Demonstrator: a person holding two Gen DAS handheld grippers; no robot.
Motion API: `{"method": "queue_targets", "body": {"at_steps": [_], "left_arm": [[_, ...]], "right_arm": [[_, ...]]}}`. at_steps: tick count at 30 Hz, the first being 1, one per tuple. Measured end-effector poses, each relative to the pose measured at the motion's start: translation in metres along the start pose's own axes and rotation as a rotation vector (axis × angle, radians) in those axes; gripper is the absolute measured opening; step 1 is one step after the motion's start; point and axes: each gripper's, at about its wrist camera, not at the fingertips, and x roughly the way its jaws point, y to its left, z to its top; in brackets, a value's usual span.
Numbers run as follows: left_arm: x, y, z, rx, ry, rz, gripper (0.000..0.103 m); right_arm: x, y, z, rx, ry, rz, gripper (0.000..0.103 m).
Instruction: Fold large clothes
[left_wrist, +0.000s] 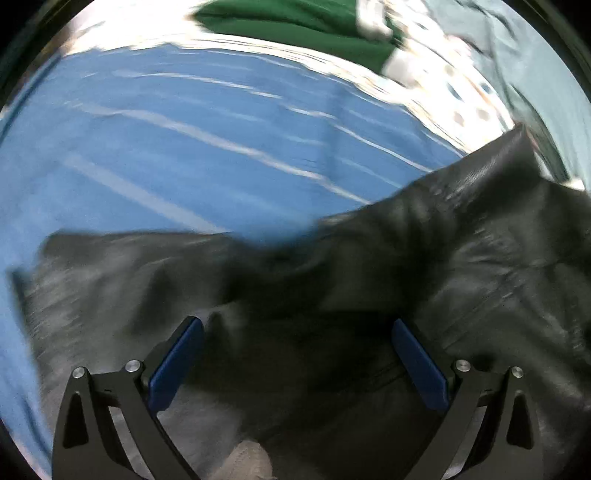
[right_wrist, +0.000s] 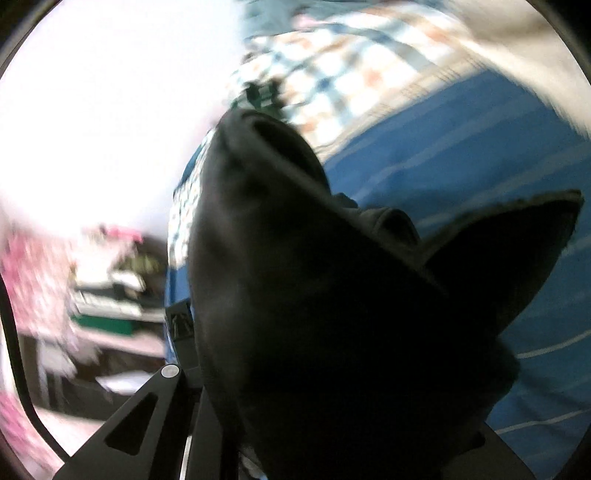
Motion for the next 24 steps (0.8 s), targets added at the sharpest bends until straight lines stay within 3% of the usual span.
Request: {"method": "queue_targets", "body": {"at_steps": [7,11,14,19,21,24], "left_arm": [[-0.085,0.138,-0.082,-0.375,-0.049,0.140,0.103],[-0.114,0.199,-0.146,-0.494,-0.050,0.265,0.103],[-0.115,0.226,-0.182,-0.573,-0.028,0.313,0.103],[-0.108,0.257,-0.231,-0.691,0.029,0.353,0.103],[-0.109,0.263,-0.244,-0.726,0.036,0.353,0.103],[-0.119,0.268,-0.262,-0.756,0.030,0.352,0.103]], "right_arm": [[0.026,0.145,-0.030,-0.347,0.044,-0.140,0.019],[0.069,0.217,-0.084,-0.542,0.130,-0.153,0.019],[0.112,0.257,-0.138,-0.699,0.204,-0.163,0.019],[0.203,0.269,-0.234,-0.856,0.387,-0.242,0.021],[0.226,0.259,-0.274,-0.888,0.473,-0.287,0.031],[0.247,0.254,-0.297,-0.963,0.572,-0.327,0.040]]}}
